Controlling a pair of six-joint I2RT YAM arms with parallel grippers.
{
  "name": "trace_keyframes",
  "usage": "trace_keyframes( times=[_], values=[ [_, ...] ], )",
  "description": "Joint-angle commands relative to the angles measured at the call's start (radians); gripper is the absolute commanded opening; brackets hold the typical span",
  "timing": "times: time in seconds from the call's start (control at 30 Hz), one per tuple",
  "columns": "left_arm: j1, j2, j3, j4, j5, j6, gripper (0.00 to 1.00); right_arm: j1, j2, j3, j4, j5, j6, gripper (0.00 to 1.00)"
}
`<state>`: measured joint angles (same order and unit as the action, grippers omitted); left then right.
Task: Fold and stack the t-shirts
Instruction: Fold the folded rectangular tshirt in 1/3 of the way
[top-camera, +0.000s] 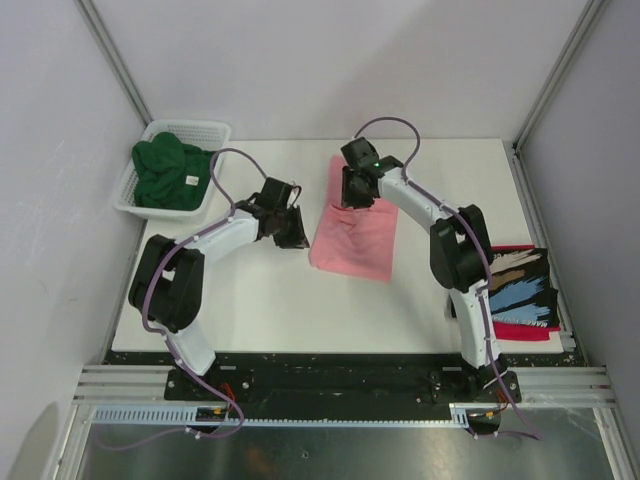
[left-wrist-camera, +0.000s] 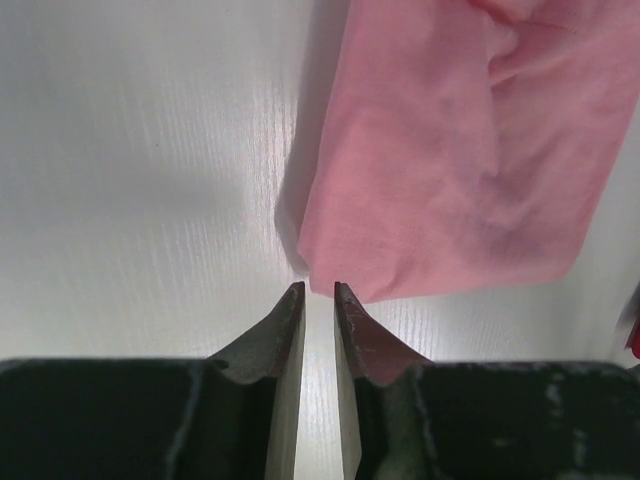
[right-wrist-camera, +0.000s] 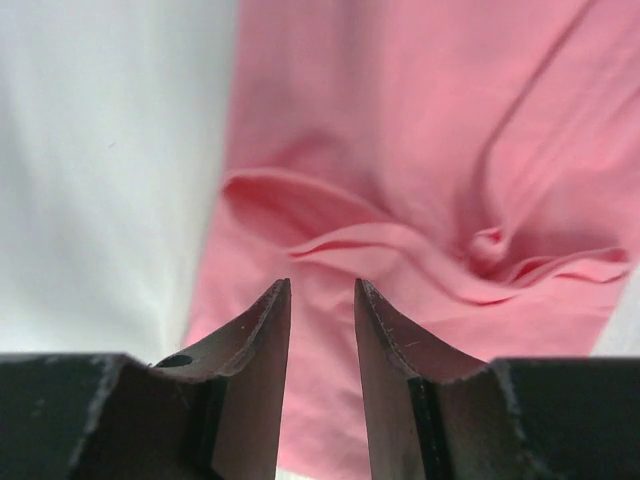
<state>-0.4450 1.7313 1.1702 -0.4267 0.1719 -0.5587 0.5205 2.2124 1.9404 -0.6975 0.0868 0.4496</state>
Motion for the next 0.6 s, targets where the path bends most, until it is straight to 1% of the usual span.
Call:
trace_keyframes(
  times=[0.0,0.17,0.27,0.43,0.57],
  values=[
    [-0.001,-0.027,-0.014,0.031,0.019,-0.003,0.22,0.051,-0.029,-0.021,-0.006,-0.062,-0.007,0.37],
    [-0.001,-0.037,-0.026,0.032,0.010,-0.002,0.22,0.087,0.004,-0.046,0.006,-0.075,0.007,0.37],
    [-0.001,-0.039,-0.034,0.031,0.011,-0.003,0.21,0.082,0.049,-0.017,0.009,-0.068,0.008,0.37],
    [-0.001,-0.050,-0.047,0.032,0.012,0.003,0.21,0.050,0.151,0.121,-0.005,-0.018,-0.001,0.36],
    [0.000,-0.055,-0.049,0.030,0.013,0.009,0.21,0.018,0.246,0.270,-0.036,-0.025,-0.003,0.37]
  ],
)
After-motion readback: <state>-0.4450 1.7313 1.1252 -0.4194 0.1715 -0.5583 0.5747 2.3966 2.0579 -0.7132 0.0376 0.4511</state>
